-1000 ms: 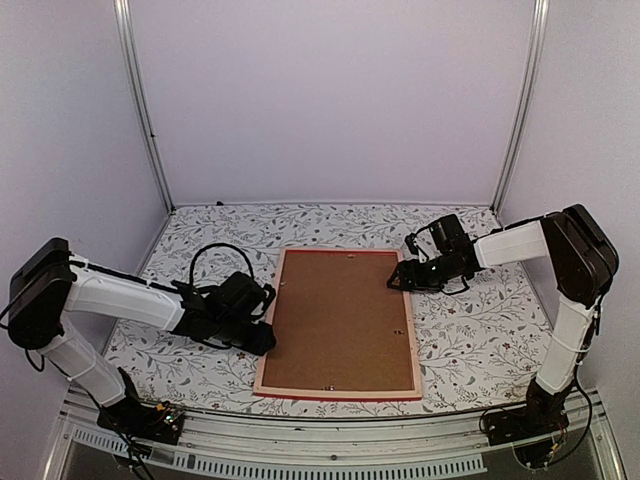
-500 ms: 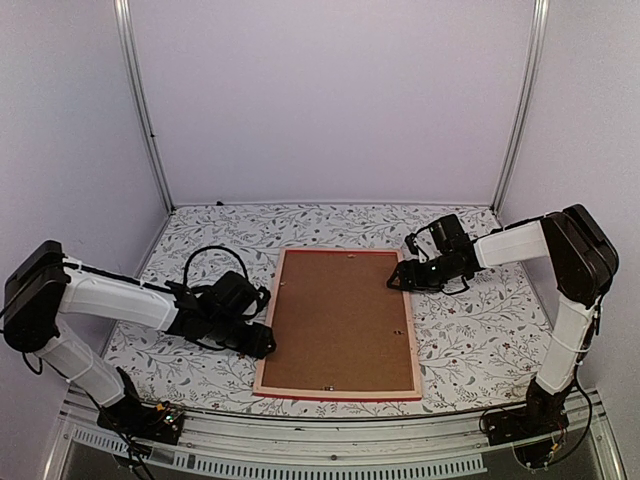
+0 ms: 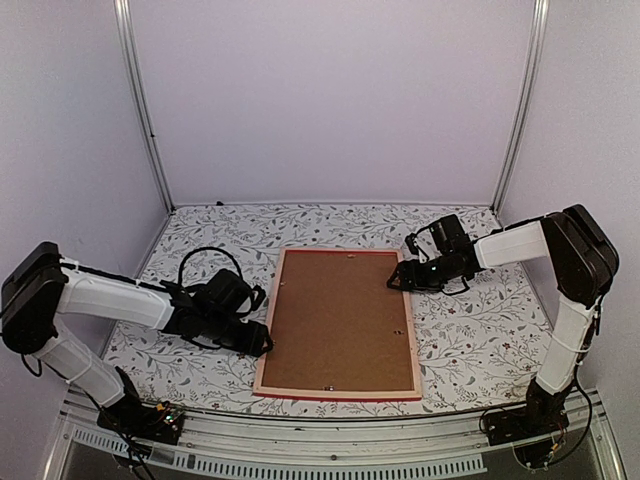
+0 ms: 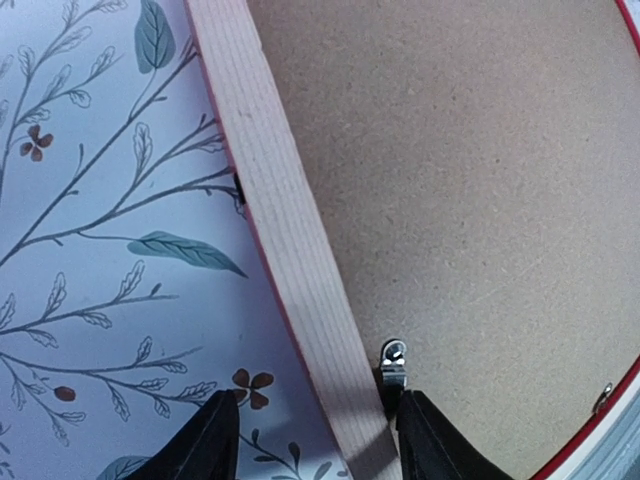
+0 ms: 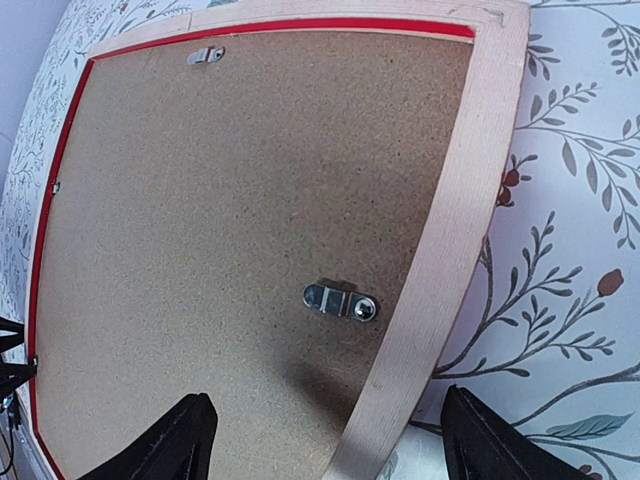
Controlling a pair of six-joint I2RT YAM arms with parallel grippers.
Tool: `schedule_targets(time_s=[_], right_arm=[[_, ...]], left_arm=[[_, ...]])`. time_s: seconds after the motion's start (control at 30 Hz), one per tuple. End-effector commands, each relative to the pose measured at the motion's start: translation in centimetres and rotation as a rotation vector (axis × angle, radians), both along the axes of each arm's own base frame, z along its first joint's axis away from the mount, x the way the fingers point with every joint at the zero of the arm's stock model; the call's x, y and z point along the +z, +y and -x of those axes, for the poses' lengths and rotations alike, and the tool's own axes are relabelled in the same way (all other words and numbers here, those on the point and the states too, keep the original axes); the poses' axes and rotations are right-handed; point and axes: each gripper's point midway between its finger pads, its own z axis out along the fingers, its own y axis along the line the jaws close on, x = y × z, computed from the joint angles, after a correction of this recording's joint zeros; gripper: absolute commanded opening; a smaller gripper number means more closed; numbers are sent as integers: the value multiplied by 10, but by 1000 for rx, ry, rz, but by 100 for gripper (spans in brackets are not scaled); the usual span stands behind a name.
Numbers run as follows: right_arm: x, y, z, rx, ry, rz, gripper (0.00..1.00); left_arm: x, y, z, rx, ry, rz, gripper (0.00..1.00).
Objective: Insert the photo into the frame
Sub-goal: Press the fastener onto the backboard.
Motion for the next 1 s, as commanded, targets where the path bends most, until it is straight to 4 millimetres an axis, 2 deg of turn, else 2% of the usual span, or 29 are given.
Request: schedule_targets(time_s=[0.0, 0.13, 0.3, 0.4, 0.67, 0.8, 0.9, 0.97], right_arm=[[-43, -20, 38, -10, 172, 87, 82], [-43, -20, 38, -11, 172, 86, 82], [-44, -21, 39, -11, 174, 90, 82], [-44, -21, 39, -10, 173, 87, 82], [-43, -21, 39, -11, 174, 86, 82], [-44, -22, 40, -11, 176, 90, 82], [-43, -21, 39, -10, 172, 89, 82], [-42, -21, 39, -10, 171, 88, 82]], left_arm=[[-8, 7, -4, 24, 18, -41, 57], [-10, 14, -11, 48, -8, -105, 55], [-19, 18, -7, 39, -4, -171, 51], [-22, 19, -5, 38, -3, -185, 45], [-7, 14, -17, 67, -63, -138, 29], [8, -1, -24, 58, -96, -47, 24], [15, -10, -28, 43, -100, 4, 23], [17, -15, -30, 32, -95, 25, 29]])
